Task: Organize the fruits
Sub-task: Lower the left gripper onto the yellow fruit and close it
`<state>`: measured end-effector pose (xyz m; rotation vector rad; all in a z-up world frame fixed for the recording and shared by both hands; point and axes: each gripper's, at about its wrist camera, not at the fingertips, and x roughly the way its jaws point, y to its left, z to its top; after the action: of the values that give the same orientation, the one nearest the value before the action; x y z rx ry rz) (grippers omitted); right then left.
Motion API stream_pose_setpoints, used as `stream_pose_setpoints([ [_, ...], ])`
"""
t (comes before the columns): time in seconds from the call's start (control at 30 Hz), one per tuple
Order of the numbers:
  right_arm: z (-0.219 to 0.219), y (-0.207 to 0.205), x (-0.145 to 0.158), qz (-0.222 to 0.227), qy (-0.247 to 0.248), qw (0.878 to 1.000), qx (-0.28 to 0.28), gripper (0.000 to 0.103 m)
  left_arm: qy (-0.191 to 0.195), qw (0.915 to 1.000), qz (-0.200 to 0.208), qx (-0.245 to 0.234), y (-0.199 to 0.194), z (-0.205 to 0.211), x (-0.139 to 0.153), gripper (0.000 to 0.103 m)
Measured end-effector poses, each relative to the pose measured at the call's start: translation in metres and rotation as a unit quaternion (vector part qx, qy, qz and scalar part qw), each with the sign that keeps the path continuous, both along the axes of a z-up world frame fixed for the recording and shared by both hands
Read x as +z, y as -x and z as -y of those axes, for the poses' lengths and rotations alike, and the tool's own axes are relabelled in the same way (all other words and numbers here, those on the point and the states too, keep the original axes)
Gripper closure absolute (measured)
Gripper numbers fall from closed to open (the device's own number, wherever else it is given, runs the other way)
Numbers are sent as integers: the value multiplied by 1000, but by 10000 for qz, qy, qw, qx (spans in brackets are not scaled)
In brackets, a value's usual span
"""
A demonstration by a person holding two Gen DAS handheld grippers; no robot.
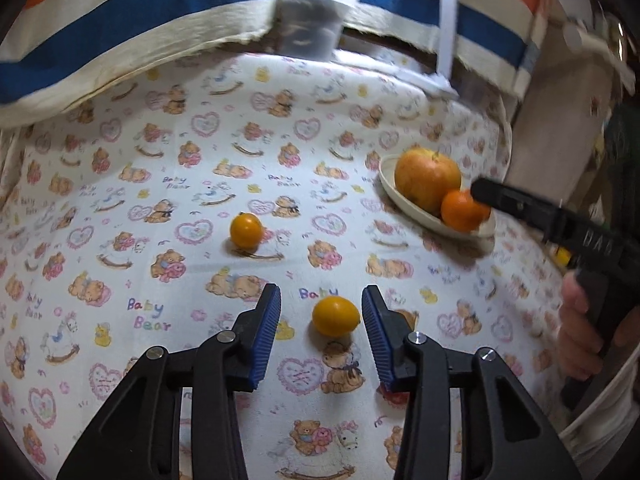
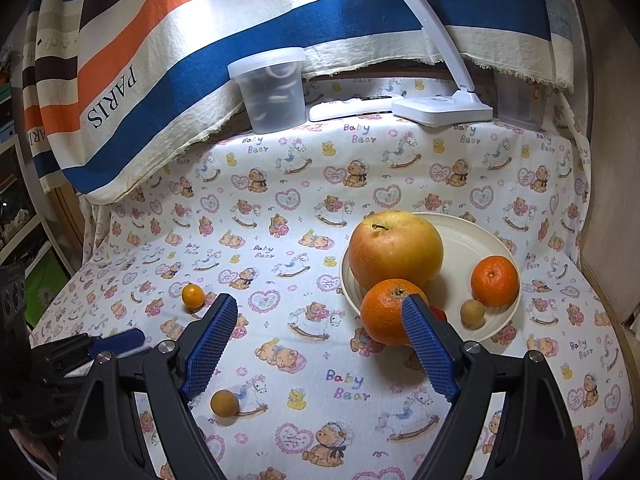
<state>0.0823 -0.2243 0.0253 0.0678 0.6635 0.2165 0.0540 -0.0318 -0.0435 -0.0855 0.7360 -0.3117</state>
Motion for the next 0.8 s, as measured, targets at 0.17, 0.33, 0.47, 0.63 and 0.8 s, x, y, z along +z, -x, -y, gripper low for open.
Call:
stream_pose_setpoints([
  [0.17,-2,2,0,-16,15,10000,40,17,-160,9997,-203,18,-11,9,-11,62],
  [0.33,-7,5,2,-5,51,9999,102,17,-368,9992,-164,24,-12,15,-17,60],
  [0.47,-8,7,2,-17,24,9999,108,17,-520,9986,-100,-35,-11,22,-17,62],
  [0.63,-7,5,0,-98,-26,9999,125,17,-493,9986,-60,-183,-9,25,-16,77],
  [0.8,-8,4,-2,-183,-46,9997,153,17,-583,9980,-30,-247,-8,29,-16,77],
])
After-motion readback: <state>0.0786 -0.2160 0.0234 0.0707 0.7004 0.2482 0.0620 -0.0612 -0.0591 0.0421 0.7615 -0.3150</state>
